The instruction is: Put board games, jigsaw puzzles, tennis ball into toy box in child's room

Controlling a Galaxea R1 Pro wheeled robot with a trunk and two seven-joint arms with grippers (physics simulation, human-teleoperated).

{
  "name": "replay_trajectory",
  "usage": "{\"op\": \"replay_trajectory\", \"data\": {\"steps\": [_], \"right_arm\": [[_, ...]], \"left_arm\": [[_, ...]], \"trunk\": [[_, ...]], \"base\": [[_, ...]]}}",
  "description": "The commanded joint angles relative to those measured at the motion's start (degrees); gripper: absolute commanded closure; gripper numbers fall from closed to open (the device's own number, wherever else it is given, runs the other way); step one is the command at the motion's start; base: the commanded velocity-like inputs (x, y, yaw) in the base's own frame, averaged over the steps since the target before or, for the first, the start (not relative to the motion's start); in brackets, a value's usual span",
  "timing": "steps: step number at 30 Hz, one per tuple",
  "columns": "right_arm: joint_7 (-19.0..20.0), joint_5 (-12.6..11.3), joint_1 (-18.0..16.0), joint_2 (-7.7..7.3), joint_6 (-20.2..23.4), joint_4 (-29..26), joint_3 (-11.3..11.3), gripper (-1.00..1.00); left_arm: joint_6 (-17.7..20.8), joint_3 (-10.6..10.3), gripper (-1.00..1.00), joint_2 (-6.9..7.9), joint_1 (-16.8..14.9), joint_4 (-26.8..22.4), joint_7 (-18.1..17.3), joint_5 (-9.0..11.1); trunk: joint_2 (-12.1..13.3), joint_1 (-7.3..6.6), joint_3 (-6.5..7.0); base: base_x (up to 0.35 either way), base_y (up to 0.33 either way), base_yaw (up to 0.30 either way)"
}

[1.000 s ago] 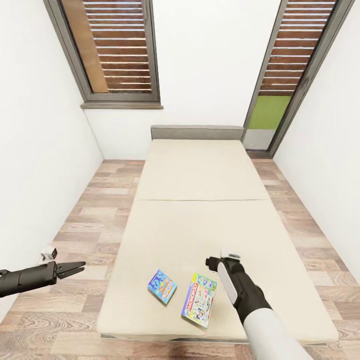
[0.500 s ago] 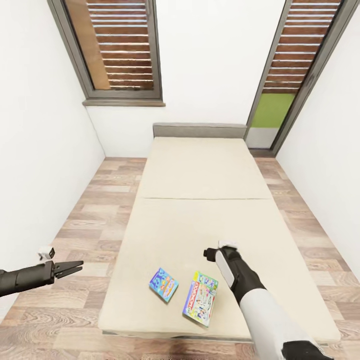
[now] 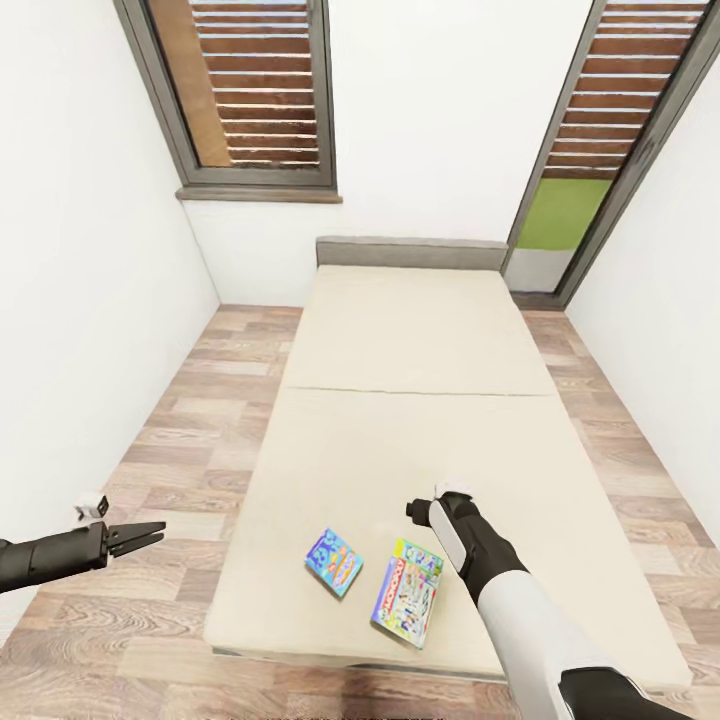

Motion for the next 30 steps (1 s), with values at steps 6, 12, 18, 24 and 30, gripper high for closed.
{"op": "replay_trajectory", "data": {"steps": [6, 12, 18, 24, 30], "right_arm": [[-0.4, -0.5, 0.0, 0.02, 0.2, -0.1, 0.0, -1.00], [-0.4, -0.5, 0.0, 0.02, 0.2, -0.1, 0.0, -1.00], [-0.4, -0.5, 0.0, 0.02, 0.4, -0.1, 0.0, -1.00], [-0.3, -0.6, -0.2, 0.02, 0.6, -0.2, -0.2, -1.00], [-0.3, -0.9, -2.3, -0.36, 0.6, 0.1, -2.0, -1.00]], "left_arm": [[0.6, 0.1, -1.00, 0.14, 0.0, 0.0, -0.3, 0.0], [0.6, 0.5, -1.00, 0.88, -0.1, 0.0, -0.3, -0.1], [0.6, 0.4, -1.00, 0.49, -0.1, 0.0, -0.3, -0.4], [0.5, 0.5, -1.00, 0.48, -0.1, 0.0, -0.3, -0.4], [0.6, 0.6, -1.00, 0.60, -0.1, 0.0, -0.3, -0.4]], "trunk": [[-0.1, 0.03, -0.65], [-0.1, 0.03, -1.20], [-0.1, 0.03, -1.76], [-0.1, 0.03, -2.33], [-0.1, 0.03, -2.90]], "base": [[0.000, 0.000, 0.089], [0.000, 0.000, 0.088], [0.000, 0.000, 0.052], [0.000, 0.000, 0.006], [0.000, 0.000, 0.000]]}}
